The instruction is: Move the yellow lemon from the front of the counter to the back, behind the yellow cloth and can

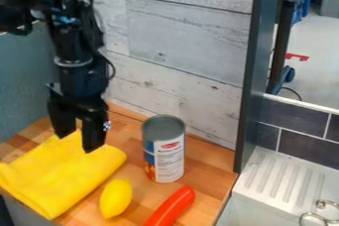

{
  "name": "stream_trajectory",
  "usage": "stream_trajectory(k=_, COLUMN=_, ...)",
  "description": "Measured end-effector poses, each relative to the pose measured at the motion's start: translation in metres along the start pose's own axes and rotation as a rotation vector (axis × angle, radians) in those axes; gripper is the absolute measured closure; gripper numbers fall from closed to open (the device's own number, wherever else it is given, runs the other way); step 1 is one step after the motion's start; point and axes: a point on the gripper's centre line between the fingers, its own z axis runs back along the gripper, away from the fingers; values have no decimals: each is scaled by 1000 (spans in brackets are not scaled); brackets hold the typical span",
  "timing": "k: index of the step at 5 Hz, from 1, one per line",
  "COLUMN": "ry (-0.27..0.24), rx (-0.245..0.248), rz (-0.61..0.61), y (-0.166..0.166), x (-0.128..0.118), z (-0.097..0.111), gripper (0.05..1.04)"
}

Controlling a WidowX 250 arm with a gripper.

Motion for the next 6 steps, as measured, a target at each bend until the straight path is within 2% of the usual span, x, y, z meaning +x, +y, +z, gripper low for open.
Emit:
stream_trajectory(k=1, ry=31, rx=17, rz=-3, y=-19, x=-2, z=-8, gripper=83)
stream_trajectory(k=2, ry=30, rx=4, rz=19, y=-27, x=-3, z=-23, gripper=83)
stream_trajectory(k=3, ry=82, rx=6, rz=17, y=-40, x=-1, z=-37, gripper=83)
stream_trajectory(k=4, ry=92, rx=10, rz=37, y=-43, x=2, z=-42, gripper=83)
stream_trajectory(k=5, ry=76, rx=13, rz=64, y=-42, x=7, z=-50, gripper=83)
stream_trajectory(k=6, ry=93, rx=24, rz=89, y=-40, x=10, z=-64, gripper=83)
